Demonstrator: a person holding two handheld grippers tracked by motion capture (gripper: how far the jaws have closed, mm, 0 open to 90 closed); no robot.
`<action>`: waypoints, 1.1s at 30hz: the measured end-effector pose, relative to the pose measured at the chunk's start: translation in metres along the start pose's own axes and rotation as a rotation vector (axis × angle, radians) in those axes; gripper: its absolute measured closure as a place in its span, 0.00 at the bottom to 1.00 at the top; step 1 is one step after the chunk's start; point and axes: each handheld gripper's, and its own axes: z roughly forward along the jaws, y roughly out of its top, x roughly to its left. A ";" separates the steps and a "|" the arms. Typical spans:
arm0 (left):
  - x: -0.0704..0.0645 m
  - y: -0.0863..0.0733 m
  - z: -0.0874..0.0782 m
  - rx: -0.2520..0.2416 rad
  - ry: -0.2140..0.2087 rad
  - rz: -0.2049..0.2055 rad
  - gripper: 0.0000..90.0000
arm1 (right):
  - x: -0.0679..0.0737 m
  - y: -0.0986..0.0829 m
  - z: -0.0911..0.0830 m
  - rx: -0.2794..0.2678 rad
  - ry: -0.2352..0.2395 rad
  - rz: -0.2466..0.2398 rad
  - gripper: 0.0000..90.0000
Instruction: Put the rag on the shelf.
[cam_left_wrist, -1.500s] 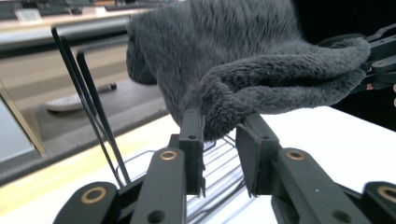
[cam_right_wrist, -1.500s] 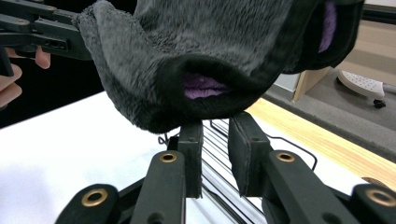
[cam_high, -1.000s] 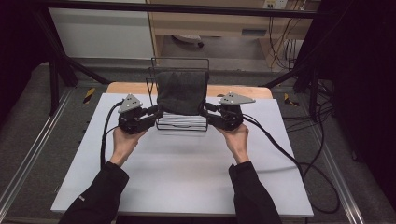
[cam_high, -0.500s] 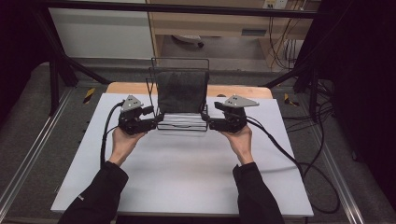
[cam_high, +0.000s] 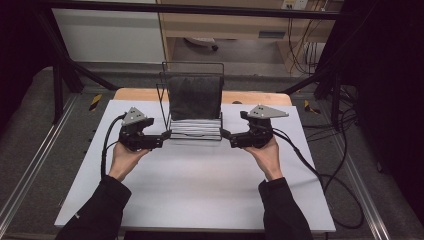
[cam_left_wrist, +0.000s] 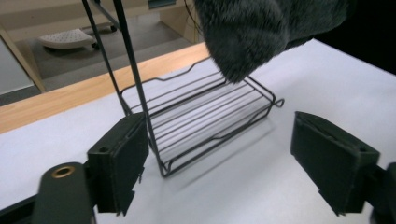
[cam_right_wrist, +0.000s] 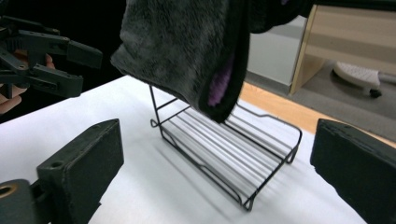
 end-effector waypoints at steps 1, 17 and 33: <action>0.000 -0.002 -0.002 0.006 0.004 0.006 0.19 | 0.000 -0.002 -0.003 0.009 0.001 0.007 0.02; 0.009 -0.073 -0.023 0.103 -0.029 -0.019 0.13 | -0.011 -0.066 -0.042 0.118 -0.019 0.050 0.01; 0.025 -0.131 -0.038 0.161 -0.027 -0.040 0.13 | -0.030 -0.140 -0.075 0.186 -0.024 0.122 0.01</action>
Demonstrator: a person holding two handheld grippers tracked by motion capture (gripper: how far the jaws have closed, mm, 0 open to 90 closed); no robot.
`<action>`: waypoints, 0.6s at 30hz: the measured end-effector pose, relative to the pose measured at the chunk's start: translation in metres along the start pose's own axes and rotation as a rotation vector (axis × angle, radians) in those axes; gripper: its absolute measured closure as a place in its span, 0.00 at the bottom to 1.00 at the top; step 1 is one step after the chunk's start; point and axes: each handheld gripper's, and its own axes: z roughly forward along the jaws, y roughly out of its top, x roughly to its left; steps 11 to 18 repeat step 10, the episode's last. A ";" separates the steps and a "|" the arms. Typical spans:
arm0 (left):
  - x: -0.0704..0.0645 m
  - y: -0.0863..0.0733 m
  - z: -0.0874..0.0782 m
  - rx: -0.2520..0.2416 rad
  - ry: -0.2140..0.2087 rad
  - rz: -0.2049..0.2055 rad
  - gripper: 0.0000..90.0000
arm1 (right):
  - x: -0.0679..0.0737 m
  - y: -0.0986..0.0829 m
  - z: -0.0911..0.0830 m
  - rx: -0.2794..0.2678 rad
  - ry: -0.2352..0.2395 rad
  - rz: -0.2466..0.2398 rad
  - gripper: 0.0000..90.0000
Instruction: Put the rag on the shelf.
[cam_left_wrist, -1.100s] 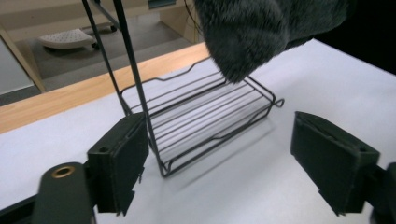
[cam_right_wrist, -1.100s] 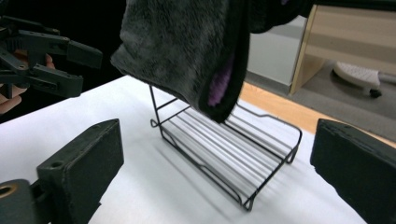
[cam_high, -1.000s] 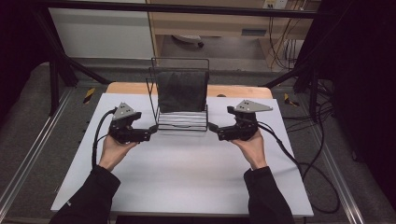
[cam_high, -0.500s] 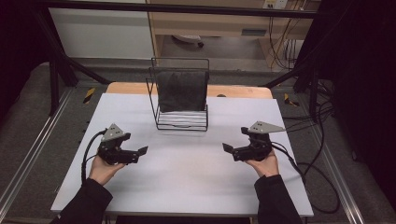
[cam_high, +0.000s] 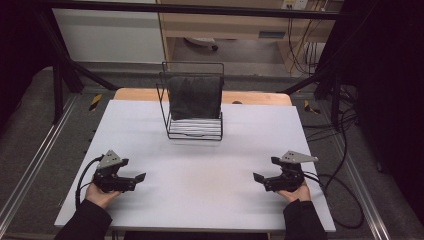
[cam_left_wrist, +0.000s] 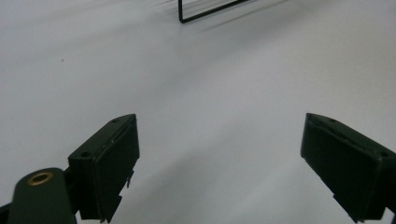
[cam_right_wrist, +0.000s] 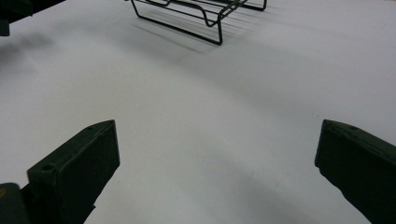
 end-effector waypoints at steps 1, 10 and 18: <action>0.000 -0.002 0.000 0.001 -0.003 0.001 0.13 | -0.001 -0.003 -0.001 0.001 0.002 0.005 0.01; 0.003 -0.008 -0.005 -0.001 -0.008 -0.002 0.13 | -0.005 -0.016 -0.005 0.018 -0.006 0.007 0.01; 0.003 -0.008 -0.005 -0.001 -0.008 -0.002 0.13 | -0.005 -0.016 -0.005 0.018 -0.006 0.007 0.01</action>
